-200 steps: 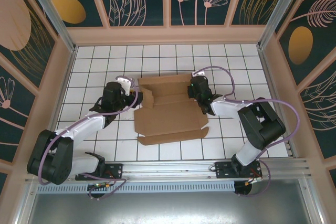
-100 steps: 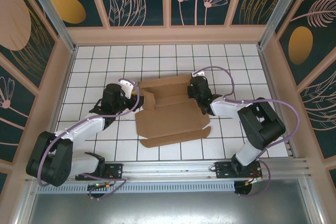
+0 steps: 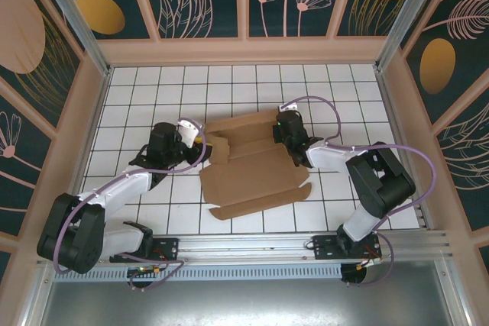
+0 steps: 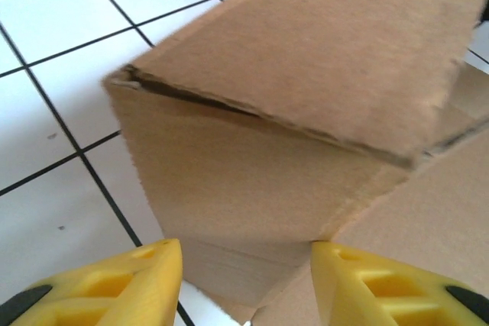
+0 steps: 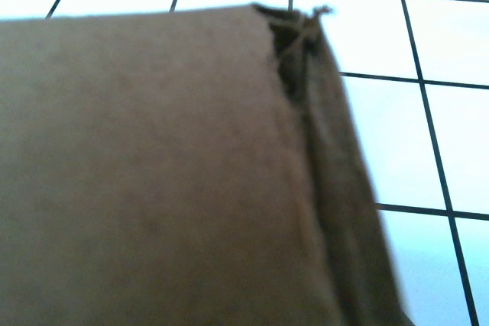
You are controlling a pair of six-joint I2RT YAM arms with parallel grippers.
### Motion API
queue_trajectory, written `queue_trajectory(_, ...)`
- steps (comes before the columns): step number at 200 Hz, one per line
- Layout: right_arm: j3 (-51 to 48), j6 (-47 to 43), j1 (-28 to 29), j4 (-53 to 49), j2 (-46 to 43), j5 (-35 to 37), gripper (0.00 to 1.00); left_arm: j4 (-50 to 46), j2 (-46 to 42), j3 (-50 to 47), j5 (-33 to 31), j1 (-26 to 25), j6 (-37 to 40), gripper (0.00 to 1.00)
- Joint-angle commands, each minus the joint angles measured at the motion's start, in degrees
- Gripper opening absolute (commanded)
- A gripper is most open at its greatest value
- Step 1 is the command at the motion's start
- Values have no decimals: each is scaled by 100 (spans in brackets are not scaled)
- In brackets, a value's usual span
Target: Fold the paper box
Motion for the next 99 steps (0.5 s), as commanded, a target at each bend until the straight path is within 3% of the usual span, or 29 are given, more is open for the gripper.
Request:
queue_trajectory(1, -57, 42, 34, -891, 193, -39, 0, -201, -40, 60, 700, -94, 309, 47)
queue_trajectory(45, 31, 48, -23, -865, 231, -44, 0, -309, -109, -26, 447, -94, 281, 47)
queue_trajectory(99, 76, -107, -23, -872, 218, -182, 0, 1, 140, 143, -1028, -94, 65, 56)
